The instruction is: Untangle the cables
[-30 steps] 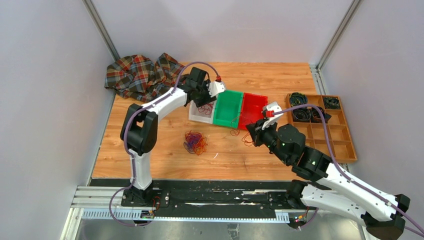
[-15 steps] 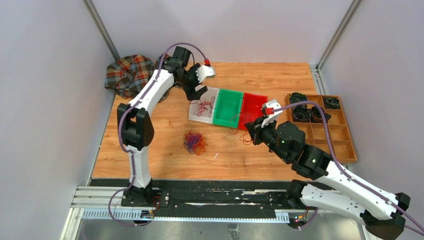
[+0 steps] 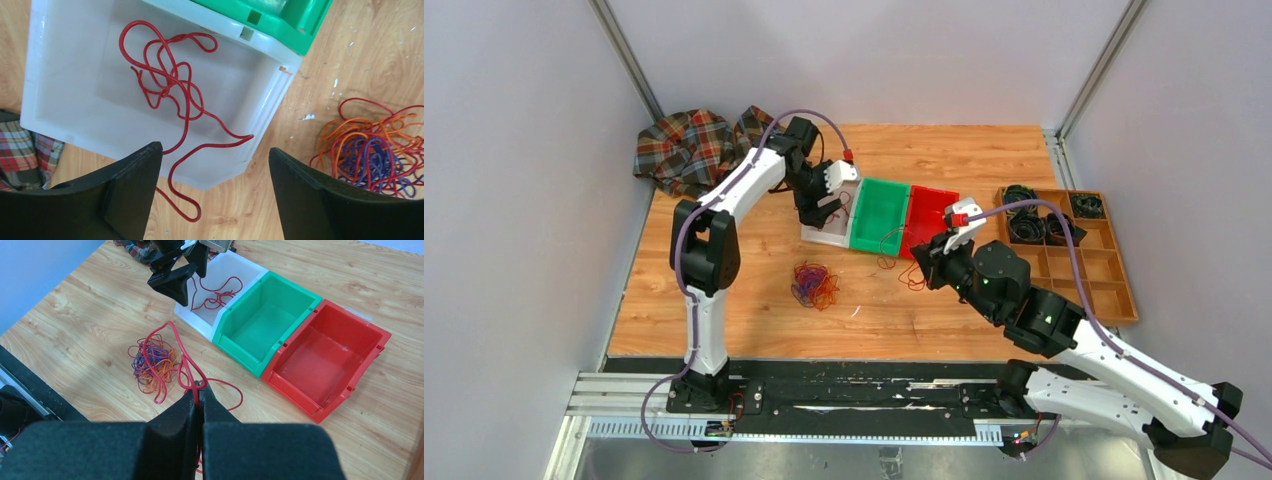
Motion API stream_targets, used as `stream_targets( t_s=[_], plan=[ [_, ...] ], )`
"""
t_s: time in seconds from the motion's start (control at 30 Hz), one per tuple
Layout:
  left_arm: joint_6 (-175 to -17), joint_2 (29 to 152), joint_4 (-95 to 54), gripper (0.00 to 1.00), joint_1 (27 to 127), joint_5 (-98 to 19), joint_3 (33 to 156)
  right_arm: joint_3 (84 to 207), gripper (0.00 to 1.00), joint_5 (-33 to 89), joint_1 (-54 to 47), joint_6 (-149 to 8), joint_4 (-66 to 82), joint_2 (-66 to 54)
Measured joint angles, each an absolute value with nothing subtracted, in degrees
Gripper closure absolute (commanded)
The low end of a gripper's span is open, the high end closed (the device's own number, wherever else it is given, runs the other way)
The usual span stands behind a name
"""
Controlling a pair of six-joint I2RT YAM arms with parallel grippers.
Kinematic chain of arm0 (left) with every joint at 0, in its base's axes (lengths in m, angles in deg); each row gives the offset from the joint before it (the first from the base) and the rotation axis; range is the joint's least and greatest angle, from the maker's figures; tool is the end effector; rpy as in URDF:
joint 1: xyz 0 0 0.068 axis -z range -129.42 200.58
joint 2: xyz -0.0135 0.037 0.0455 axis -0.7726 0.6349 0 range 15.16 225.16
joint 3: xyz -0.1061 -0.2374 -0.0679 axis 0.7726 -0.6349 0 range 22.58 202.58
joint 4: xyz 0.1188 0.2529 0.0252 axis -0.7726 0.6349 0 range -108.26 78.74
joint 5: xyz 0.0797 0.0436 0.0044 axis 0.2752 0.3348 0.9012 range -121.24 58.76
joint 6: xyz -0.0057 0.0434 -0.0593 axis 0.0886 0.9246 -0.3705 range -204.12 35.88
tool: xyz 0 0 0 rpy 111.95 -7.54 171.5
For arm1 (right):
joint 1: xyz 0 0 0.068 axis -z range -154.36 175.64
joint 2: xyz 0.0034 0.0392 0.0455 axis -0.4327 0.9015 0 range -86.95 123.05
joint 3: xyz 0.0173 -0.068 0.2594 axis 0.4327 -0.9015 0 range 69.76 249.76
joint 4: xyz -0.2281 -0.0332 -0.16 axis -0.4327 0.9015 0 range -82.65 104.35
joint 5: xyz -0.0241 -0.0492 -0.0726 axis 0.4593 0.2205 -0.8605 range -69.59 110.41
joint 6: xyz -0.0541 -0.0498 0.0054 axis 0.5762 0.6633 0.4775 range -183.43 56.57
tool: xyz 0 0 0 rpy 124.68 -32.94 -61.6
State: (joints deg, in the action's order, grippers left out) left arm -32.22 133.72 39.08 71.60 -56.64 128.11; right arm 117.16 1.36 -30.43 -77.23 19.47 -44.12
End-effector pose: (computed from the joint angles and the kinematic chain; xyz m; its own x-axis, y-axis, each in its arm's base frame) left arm 0.4198 -0.1895 0.2181 -0.1818 0.8313 -0.5252 0.9748 0.2226 0.0149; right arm 0.1397 0.1716 0.3537 -0.2153 0.0839 -0.9729 -0.5688 0.7991 0.1948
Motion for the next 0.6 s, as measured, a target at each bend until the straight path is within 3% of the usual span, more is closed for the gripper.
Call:
stream_targets(
  t_s=[0.13,0.27,0.43,0.6],
  plan=[
    [-29.45,133.72,39.3,0.23,71.8,-54.81,127.98,117.16,0.99,1.38,-30.43,-77.25,19.47,-43.58],
    [-26.87,133.72,39.04,0.34,72.12,-52.84,127.98,117.11,1.0,1.8,-30.43,-77.3,19.47,-43.38],
    [-25.03,133.72,34.16,0.58,73.37,-50.81,125.64,116.98,0.99,1.93,-30.43,-77.28,19.44,-43.58],
    [-23.37,133.85,28.74,0.75,74.81,-48.43,122.04,116.74,0.99,1.91,-30.17,-77.23,19.44,-44.23]
  ],
)
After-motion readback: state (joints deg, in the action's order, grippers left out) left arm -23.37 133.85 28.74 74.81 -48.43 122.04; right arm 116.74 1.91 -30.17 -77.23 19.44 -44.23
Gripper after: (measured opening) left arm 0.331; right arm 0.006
